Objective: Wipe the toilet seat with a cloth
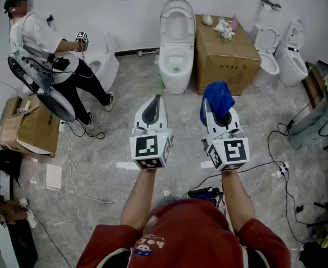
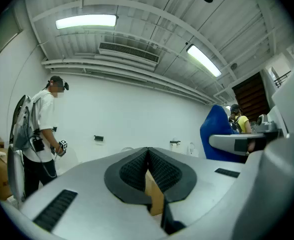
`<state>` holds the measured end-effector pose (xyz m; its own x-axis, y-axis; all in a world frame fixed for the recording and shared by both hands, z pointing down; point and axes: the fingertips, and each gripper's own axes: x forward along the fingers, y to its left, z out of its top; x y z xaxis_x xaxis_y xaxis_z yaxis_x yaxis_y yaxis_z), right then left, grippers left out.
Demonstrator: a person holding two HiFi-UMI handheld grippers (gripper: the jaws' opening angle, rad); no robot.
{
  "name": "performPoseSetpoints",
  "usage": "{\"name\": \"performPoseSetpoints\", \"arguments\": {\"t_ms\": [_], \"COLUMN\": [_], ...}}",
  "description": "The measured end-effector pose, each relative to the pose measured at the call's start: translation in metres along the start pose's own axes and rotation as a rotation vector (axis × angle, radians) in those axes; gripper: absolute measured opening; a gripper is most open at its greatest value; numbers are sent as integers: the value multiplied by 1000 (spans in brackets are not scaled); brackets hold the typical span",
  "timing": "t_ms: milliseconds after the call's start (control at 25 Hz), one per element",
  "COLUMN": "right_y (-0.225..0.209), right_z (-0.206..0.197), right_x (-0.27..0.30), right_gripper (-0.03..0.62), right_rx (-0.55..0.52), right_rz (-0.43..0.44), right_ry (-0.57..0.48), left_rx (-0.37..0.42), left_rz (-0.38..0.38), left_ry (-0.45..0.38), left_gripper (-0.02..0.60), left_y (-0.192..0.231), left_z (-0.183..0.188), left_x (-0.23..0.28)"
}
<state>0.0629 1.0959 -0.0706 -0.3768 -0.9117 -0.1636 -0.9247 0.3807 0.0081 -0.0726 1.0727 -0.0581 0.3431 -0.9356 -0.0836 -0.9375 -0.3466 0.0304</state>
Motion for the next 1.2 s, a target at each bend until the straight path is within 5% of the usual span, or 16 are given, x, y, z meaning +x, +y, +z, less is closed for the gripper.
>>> {"name": "performPoseSetpoints", "arguments": {"t_ms": [880,1200], "right_y": [54,37], "right_z": [-24,-42], "right_x": [32,57], "right_gripper": [60,58], "right_rx": [3,13], "right_rz": [-79,-80], "right_ry": [19,35], "left_rx": [-12,-18], "left_rz": [-67,-68], "left_ry": [31,51], "left_gripper": [17,17], "left_y": [64,71], "left_z": [-22,-39], "left_x": [-5,25]}}
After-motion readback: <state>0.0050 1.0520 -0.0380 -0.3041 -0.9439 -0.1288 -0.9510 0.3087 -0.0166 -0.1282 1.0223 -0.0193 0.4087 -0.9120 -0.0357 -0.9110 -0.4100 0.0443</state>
